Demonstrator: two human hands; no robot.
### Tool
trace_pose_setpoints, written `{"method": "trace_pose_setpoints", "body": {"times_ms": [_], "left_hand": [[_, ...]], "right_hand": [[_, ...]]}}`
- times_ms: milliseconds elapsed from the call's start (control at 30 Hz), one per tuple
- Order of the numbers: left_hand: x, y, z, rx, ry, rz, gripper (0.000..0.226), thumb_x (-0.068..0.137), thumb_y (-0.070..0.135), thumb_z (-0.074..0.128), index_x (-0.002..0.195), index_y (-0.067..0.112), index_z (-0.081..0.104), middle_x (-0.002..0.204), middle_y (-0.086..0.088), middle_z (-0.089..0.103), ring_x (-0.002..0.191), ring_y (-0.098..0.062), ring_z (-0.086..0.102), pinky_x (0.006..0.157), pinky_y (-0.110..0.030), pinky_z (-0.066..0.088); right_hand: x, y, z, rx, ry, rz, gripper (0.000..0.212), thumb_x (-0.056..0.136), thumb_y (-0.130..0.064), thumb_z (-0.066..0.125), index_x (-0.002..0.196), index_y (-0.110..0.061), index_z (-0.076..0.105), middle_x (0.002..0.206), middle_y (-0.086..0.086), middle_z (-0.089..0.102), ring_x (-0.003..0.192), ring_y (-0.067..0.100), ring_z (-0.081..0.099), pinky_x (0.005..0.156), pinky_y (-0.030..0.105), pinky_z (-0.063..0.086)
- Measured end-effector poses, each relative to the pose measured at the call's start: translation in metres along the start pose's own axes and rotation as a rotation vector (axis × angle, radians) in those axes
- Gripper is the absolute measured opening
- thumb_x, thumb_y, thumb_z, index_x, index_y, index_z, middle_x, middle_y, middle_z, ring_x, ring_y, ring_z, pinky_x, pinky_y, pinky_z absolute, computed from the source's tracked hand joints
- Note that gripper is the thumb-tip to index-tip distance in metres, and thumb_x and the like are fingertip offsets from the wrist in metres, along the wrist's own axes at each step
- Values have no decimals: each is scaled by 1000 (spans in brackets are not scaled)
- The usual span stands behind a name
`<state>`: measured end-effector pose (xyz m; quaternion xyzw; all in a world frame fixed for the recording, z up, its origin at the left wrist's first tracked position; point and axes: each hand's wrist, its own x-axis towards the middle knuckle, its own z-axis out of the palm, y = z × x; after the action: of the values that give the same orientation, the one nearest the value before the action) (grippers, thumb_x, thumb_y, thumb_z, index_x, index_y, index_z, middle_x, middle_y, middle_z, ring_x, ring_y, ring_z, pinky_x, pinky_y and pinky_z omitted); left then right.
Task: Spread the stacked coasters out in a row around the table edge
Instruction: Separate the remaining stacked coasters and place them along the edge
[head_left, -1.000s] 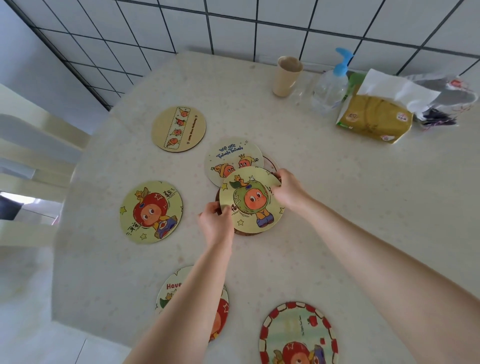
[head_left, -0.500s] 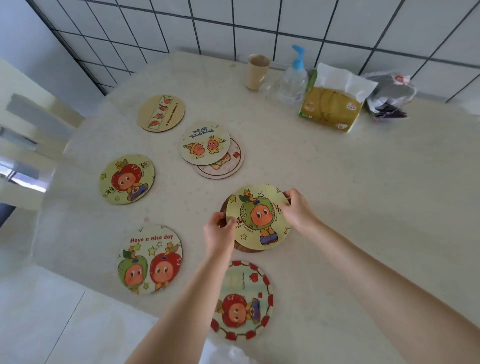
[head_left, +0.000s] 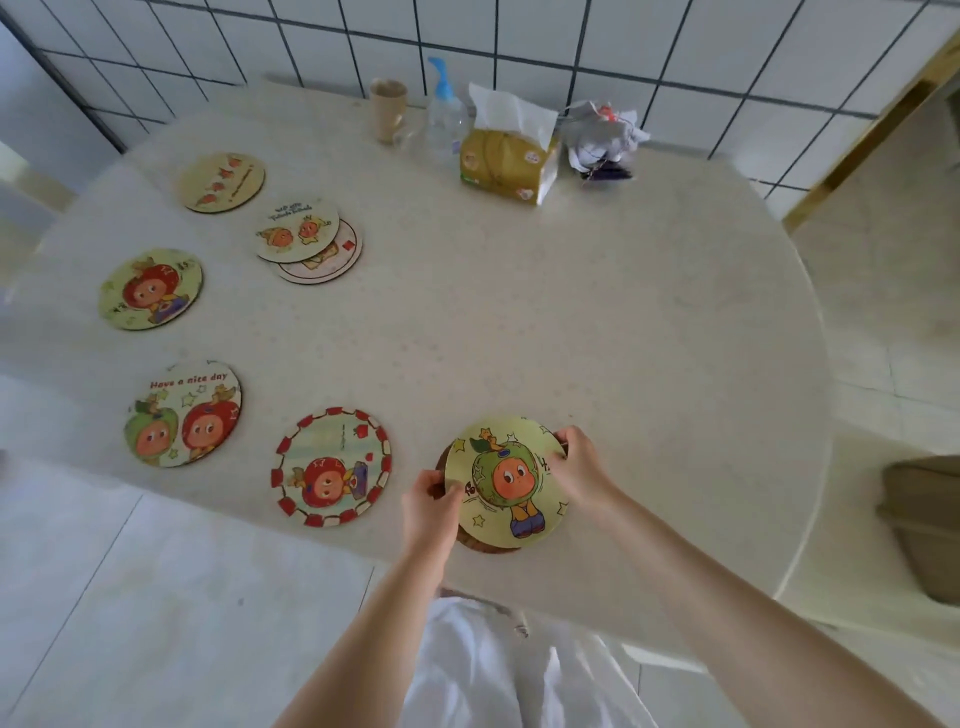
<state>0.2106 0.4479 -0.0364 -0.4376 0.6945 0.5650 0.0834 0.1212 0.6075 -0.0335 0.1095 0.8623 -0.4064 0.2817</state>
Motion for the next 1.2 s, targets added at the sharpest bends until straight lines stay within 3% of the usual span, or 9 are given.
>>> {"method": "trace_pose_setpoints", "body": {"times_ms": [100,233,433,533,633,800,900,1000,1200], "left_hand": [[-14,-9,2,31,-2,-3,3,88,10,57,90,11,60,72,0,58,58,-10,49,47,-19,39],[-12,-14,-3,99,18,12,5,88,12,60,93,13,61,80,-2,63,62,-10,53,51,-19,41],[-6,-21,-8,215,-2,7,18,87,16,60,103,9,61,94,-7,60,69,-16,53,54,-24,39],[-6,-20,-9,276,55,31,20,85,14,61,104,8,63,111,-3,52,94,-23,56,76,-32,49],[-7,-19,-9,358,111,59,22,83,15,62,104,9,65,112,0,45,108,-21,43,96,-35,39],[-15,-14,-8,204,66,46,10,81,12,61,89,11,66,93,-4,65,87,-24,61,74,-37,50],[-24,-9,-4,99,30,58,8,78,10,59,82,16,64,79,-4,64,66,-19,55,61,-32,45],[-33,-3,8,50,-19,51,11,78,8,60,81,17,65,78,-7,66,68,-23,57,65,-37,53],[-56,-3,50,135,-120,96,7,78,7,59,75,13,61,71,-3,63,66,-21,54,64,-39,50]], "right_hand": [[-9,14,1,21,-14,14,26,93,-7,45,118,-4,50,91,-2,54,78,15,52,74,35,46],[-11,19,9,29,-3,25,30,92,-5,48,121,-3,53,123,15,55,105,29,57,85,38,48],[-13,22,14,-10,38,29,24,90,-7,49,110,-8,61,112,10,64,98,27,61,72,26,40],[-14,23,14,-9,40,14,20,88,-11,52,104,-11,64,101,5,67,87,21,58,68,25,39],[-16,24,11,-14,46,1,17,89,-16,55,102,-14,65,92,-1,64,84,18,57,63,23,37],[-21,27,1,98,56,-6,8,87,-19,57,84,-19,65,80,-3,64,78,19,58,56,22,41],[-26,31,-11,207,25,13,10,89,-16,56,83,-19,63,80,-1,65,82,23,62,70,35,54],[-33,42,-27,259,37,13,15,90,-13,54,82,-20,64,79,-1,65,80,22,62,81,45,55],[-47,84,-63,267,126,61,14,92,-13,52,92,-16,65,79,2,64,71,20,55,64,33,44]]}}
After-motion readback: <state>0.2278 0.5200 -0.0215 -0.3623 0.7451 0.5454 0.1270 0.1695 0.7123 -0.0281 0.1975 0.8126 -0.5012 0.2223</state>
